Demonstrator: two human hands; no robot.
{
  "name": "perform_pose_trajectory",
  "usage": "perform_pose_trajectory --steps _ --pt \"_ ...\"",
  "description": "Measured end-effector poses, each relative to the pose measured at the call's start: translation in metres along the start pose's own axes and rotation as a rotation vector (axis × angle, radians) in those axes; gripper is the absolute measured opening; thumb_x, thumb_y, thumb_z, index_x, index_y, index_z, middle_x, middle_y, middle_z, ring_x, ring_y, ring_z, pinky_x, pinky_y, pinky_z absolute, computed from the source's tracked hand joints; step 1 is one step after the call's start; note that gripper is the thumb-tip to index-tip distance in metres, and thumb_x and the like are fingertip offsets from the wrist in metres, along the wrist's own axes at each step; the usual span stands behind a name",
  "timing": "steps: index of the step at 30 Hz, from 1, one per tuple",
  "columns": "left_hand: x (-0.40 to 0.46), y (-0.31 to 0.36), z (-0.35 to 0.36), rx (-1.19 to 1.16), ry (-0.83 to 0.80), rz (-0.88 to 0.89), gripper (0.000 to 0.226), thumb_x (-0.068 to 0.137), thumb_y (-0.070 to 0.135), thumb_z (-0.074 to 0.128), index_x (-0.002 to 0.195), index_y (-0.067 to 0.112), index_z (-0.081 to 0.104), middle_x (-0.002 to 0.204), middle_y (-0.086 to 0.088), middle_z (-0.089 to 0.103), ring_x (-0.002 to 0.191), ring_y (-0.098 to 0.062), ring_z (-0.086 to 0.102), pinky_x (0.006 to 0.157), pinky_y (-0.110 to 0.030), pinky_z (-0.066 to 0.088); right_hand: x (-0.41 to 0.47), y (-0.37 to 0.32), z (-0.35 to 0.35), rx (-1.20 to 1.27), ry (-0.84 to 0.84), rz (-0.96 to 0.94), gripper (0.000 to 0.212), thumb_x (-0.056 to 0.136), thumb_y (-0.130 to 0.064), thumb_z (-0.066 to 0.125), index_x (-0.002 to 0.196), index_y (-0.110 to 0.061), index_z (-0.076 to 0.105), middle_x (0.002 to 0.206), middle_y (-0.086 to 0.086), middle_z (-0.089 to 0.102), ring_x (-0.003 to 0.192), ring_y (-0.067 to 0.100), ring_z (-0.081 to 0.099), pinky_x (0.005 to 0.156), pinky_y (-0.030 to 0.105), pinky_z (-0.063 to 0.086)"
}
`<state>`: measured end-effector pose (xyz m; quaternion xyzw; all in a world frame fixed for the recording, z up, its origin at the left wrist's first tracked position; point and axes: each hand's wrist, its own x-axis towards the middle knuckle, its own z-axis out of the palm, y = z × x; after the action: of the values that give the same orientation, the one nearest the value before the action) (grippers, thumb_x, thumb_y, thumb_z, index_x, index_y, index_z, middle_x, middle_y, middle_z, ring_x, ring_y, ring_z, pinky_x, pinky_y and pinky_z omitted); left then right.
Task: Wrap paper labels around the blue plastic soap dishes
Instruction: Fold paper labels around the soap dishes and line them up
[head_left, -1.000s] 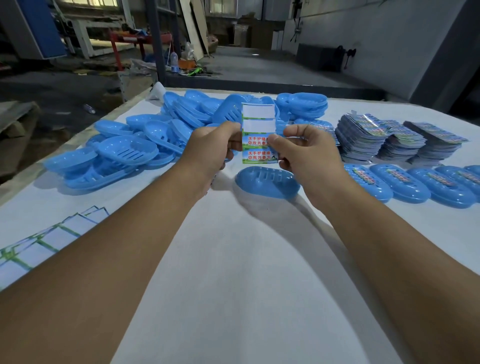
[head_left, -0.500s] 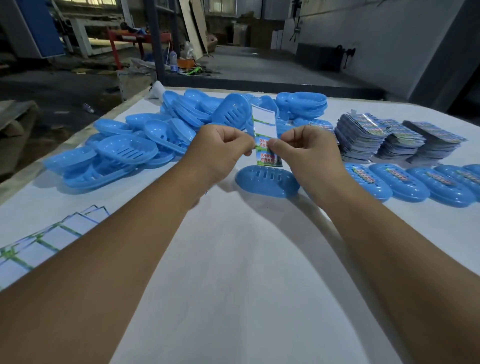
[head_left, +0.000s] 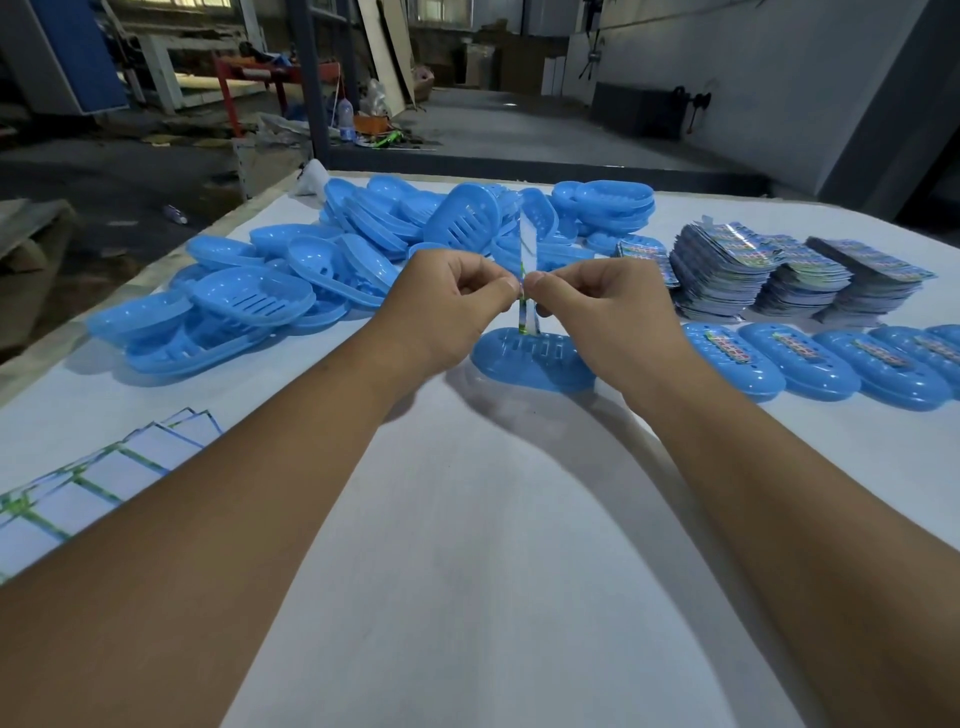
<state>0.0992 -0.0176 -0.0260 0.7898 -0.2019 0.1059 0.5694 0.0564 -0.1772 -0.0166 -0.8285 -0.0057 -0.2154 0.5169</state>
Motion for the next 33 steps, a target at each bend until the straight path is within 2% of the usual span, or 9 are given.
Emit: perform_pose_trajectory --steps 3,5,8,12,15,18,21,24,33 --pt "0.0 0.0 0.0 0.004 0.05 -0.045 0.02 0.083 0.026 0.069 0.065 0.019 0.072 0.063 0.005 0.068 0.057 -0.001 0.054 0.055 -0.012 0.044 0.001 0.001 0.001 0.009 0.001 0.018 0.029 0.091 -0.031 0.072 0.064 -0.02 0.072 0.04 -0.015 0.043 0.037 0.003 0.033 0.038 0.013 0.026" --pt "0.001 -0.001 -0.001 0.017 0.088 -0.093 0.017 0.079 0.028 0.069 0.066 0.017 0.073 0.065 0.0 0.07 0.058 -0.004 0.054 0.058 -0.019 0.048 0.003 0.002 0.001 0.029 0.018 0.038 0.027 0.091 -0.031 0.072 0.067 -0.019 0.074 0.044 -0.014 0.053 0.04 0.001 0.039 0.041 0.012 0.03" --pt "0.001 -0.002 -0.004 0.028 0.126 -0.17 0.019 0.072 0.031 0.066 0.064 0.015 0.071 0.056 0.0 0.063 0.055 -0.012 0.049 0.057 -0.031 0.045 0.005 0.003 0.0 0.028 0.029 0.06 0.026 0.089 -0.036 0.073 0.072 -0.016 0.078 0.064 0.005 0.068 0.052 0.005 0.045 0.049 0.018 0.038" --pt "0.003 -0.001 -0.009 0.077 0.162 -0.236 0.029 0.066 0.036 0.061 0.061 0.008 0.068 0.056 0.002 0.059 0.056 -0.014 0.048 0.059 -0.031 0.042 0.008 0.004 0.0 0.065 0.056 0.109 0.03 0.082 -0.04 0.072 0.07 -0.014 0.076 0.079 0.023 0.066 0.063 0.015 0.046 0.062 0.034 0.04" --pt "0.005 -0.003 -0.014 0.162 0.174 -0.254 0.038 0.068 0.037 0.059 0.062 0.0 0.06 0.057 -0.007 0.055 0.057 -0.017 0.046 0.058 -0.032 0.039 0.009 0.003 -0.002 0.131 0.079 0.171 0.027 0.076 -0.041 0.073 0.071 -0.014 0.075 0.072 0.016 0.062 0.064 0.017 0.046 0.063 0.038 0.038" --pt "0.006 -0.003 -0.019 0.248 0.165 -0.287 0.027 0.073 0.035 0.059 0.057 0.014 0.053 0.055 -0.002 0.048 0.056 -0.019 0.041 0.057 -0.029 0.036 0.011 0.004 -0.006 0.176 0.1 0.216 0.025 0.078 -0.033 0.075 0.07 -0.009 0.074 0.066 0.003 0.062 0.06 0.015 0.045 0.06 0.034 0.039" --pt "0.009 -0.004 -0.023 0.297 0.179 -0.326 0.028 0.077 0.035 0.059 0.059 0.016 0.05 0.053 0.005 0.052 0.057 -0.02 0.046 0.054 -0.027 0.035 0.012 0.004 -0.008 0.261 0.111 0.256 0.017 0.081 -0.023 0.075 0.069 -0.012 0.074 0.059 -0.005 0.061 0.052 0.01 0.044 0.053 0.025 0.04" --pt "0.011 -0.006 -0.026 0.358 0.156 -0.361 0.023 0.078 0.038 0.06 0.068 0.017 0.057 0.069 0.003 0.062 0.066 -0.018 0.056 0.054 -0.028 0.036 0.012 0.004 -0.009 0.301 0.12 0.274 0.015 0.082 -0.02 0.073 0.069 -0.013 0.073 0.058 -0.006 0.06 0.049 0.008 0.044 0.049 0.022 0.04" --pt "0.011 -0.012 -0.047 0.937 -0.031 -0.385 0.033 0.071 0.051 0.06 0.075 0.019 0.054 0.076 -0.003 0.058 0.068 -0.018 0.053 0.054 -0.031 0.033 0.012 0.004 -0.009 0.315 0.114 0.276 0.013 0.081 -0.019 0.071 0.071 -0.01 0.071 0.059 -0.005 0.057 0.052 0.011 0.04 0.043 0.021 0.035"
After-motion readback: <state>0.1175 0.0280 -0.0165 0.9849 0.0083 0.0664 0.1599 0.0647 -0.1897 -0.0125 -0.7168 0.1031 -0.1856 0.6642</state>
